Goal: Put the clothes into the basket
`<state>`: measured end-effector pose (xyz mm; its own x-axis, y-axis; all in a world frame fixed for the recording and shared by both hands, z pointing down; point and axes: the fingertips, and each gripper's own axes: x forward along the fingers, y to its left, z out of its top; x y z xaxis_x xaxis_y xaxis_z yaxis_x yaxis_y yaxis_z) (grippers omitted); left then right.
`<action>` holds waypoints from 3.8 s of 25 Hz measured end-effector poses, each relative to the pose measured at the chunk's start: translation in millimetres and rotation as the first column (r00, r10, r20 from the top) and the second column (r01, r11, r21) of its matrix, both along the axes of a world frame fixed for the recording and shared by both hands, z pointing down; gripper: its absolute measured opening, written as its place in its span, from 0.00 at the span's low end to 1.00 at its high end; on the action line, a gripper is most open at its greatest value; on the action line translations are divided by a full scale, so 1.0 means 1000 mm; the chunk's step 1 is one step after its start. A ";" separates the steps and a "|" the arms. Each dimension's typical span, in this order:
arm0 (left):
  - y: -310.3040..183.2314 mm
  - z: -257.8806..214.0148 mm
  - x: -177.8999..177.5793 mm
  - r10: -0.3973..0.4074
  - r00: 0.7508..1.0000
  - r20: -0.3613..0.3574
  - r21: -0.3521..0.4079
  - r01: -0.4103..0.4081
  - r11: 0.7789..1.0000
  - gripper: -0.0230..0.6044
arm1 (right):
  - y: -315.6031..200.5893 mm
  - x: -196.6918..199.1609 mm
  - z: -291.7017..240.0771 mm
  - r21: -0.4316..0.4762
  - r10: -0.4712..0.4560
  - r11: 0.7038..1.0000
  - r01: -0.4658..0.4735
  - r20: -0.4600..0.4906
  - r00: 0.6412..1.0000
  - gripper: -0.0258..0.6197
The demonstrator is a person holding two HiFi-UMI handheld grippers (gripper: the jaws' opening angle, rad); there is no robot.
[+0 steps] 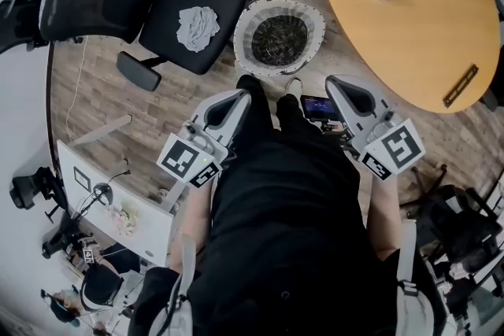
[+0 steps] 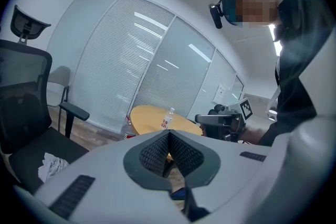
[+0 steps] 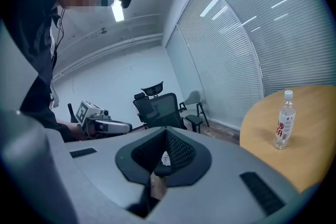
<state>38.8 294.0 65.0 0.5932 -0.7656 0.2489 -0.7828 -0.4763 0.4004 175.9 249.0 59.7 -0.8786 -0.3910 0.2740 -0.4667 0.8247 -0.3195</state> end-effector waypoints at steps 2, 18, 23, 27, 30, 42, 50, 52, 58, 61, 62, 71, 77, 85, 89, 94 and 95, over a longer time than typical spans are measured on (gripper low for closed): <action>-0.003 0.002 -0.005 0.006 1.000 0.001 -0.006 -0.006 1.000 0.05 | 0.000 -0.005 0.000 -0.004 0.002 1.000 -0.002 -0.005 1.000 0.06; -0.048 0.031 -0.091 0.025 1.000 0.010 -0.068 -0.024 0.997 0.05 | -0.037 -0.073 -0.003 -0.022 0.058 0.998 -0.059 -0.056 0.997 0.06; -0.067 0.041 -0.117 0.059 0.998 0.010 -0.080 -0.058 0.995 0.05 | -0.052 -0.104 -0.003 -0.028 0.073 0.997 -0.075 -0.071 0.995 0.06; -0.083 0.053 -0.135 0.081 0.997 0.008 -0.096 -0.080 0.992 0.06 | -0.063 -0.130 -0.004 -0.026 0.070 0.997 -0.073 -0.090 0.993 0.06; -0.093 0.064 -0.151 0.094 0.995 0.013 -0.117 -0.092 0.989 0.06 | -0.071 -0.149 -0.004 -0.030 0.076 0.996 -0.079 -0.097 0.992 0.06; -0.121 0.130 -0.205 0.127 0.991 0.039 -0.227 -0.115 0.967 0.06 | -0.076 -0.194 0.010 -0.090 0.104 0.989 -0.119 -0.147 0.984 0.06; -0.125 0.188 -0.233 0.124 0.990 0.067 -0.327 -0.095 0.940 0.06 | -0.075 -0.209 0.023 -0.142 0.082 0.984 -0.111 -0.199 0.977 0.06; -0.127 0.201 -0.238 0.118 0.992 0.052 -0.356 -0.093 0.930 0.07 | -0.075 -0.211 0.027 -0.155 0.082 0.981 -0.116 -0.210 0.974 0.06; -0.134 0.243 -0.251 0.129 0.990 0.062 -0.440 -0.089 0.893 0.27 | -0.077 -0.218 0.038 -0.212 0.070 0.969 -0.124 -0.247 0.967 0.06; -0.140 0.265 -0.260 0.124 0.989 0.083 -0.470 -0.071 0.880 0.32 | -0.079 -0.219 0.045 -0.236 0.070 0.962 -0.135 -0.266 0.962 0.06; -0.142 0.273 -0.263 0.124 0.988 0.087 -0.483 -0.068 0.873 0.34 | -0.081 -0.220 0.047 -0.242 0.072 0.960 -0.140 -0.272 0.960 0.06; -0.160 0.339 -0.294 0.070 0.981 0.179 -0.553 0.041 0.832 0.50 | -0.081 -0.226 0.064 -0.303 0.055 0.940 -0.156 -0.319 0.946 0.06; -0.163 0.377 -0.311 0.062 0.969 0.240 -0.580 0.091 0.810 0.60 | -0.082 -0.231 0.076 -0.338 0.047 0.926 -0.167 -0.338 0.940 0.06; -0.166 0.441 -0.338 0.071 0.932 0.356 -0.607 0.173 0.776 0.71 | -0.075 -0.238 0.094 -0.380 0.029 0.909 -0.171 -0.353 0.935 0.06; -0.168 0.469 -0.339 0.075 0.924 0.376 -0.633 0.197 0.749 0.76 | -0.072 -0.237 0.103 -0.408 0.003 0.899 -0.161 -0.361 0.933 0.06; -0.162 0.497 -0.345 0.090 0.908 0.410 -0.649 0.222 0.727 0.84 | -0.069 -0.239 0.117 -0.446 -0.002 0.879 -0.170 -0.359 0.933 0.06; -0.162 0.503 -0.345 0.094 0.907 0.410 -0.654 0.221 0.723 0.85 | -0.068 -0.239 0.121 -0.454 -0.003 0.874 -0.171 -0.359 0.933 0.06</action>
<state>-306.1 131.7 568.2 0.2802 -0.3278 0.9022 -0.9587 -0.1437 0.2455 -63.2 180.8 180.6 -0.6669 -0.2061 0.7161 -0.6775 0.5677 -0.4676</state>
